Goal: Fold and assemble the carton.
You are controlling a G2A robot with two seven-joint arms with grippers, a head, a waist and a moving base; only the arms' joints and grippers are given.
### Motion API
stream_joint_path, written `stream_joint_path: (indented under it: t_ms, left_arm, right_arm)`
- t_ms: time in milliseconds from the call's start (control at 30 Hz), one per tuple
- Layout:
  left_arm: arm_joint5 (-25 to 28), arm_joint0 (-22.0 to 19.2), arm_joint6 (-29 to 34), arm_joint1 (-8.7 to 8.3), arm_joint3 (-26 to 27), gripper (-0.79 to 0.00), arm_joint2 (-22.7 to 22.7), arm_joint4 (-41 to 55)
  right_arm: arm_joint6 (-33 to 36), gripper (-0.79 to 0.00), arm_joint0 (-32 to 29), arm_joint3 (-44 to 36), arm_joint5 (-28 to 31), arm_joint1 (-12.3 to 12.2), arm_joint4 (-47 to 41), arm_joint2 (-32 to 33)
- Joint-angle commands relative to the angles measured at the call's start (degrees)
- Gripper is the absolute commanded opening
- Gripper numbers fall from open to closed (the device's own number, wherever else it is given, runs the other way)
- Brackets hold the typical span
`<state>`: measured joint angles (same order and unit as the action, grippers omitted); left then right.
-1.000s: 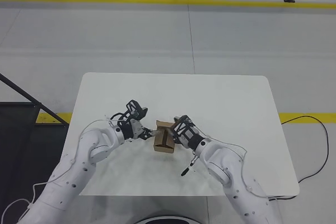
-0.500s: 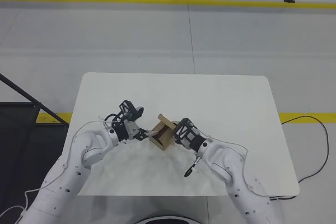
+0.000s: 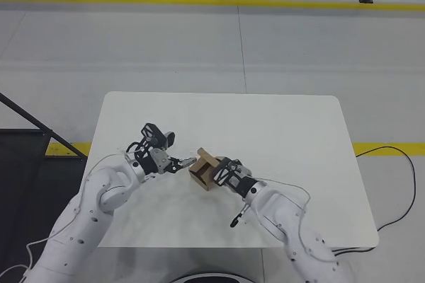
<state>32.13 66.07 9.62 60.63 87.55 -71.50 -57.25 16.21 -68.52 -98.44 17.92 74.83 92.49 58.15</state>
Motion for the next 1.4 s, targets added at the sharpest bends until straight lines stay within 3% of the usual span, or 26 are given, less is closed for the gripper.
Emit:
stream_joint_path:
  t_ms: [0, 267, 533, 667, 1033, 1367]
  left_arm:
    - [-1.0, 0.1, 0.0, 0.03, 0.3, 0.0, -0.3, 0.4]
    - [-2.6, 0.4, 0.4, 0.15, 1.4, 0.0, -1.3, 2.5]
    - [-0.2, 0.2, 3.4, 0.21, 1.0, 0.0, -0.2, 2.4]
    - [1.5, -0.6, 6.9, 0.15, 0.5, 0.0, 0.7, 1.6]
    - [-2.0, -3.5, 9.3, 1.24, -2.0, 0.0, 5.6, -1.3]
    - [-1.6, -3.9, 7.9, 1.5, -1.8, 0.0, 5.9, -1.2]
  right_arm:
    - [0.2, -0.785, 0.0, -0.4, -0.4, 0.0, 1.8, -0.5]
    - [-0.6, -0.785, -1.3, -1.6, -3.1, 0.0, 8.7, -2.2]
    - [0.0, -0.785, -2.1, -1.9, -5.8, 0.3, 13.6, -3.7]
    - [-0.1, -0.785, -2.3, -2.1, -7.0, 0.5, 13.5, -3.8]
    - [0.5, -0.785, -2.1, -1.9, -6.4, 0.9, 13.0, -3.8]
    - [0.8, -0.785, -2.1, -2.1, -5.9, 1.1, 13.5, -3.7]
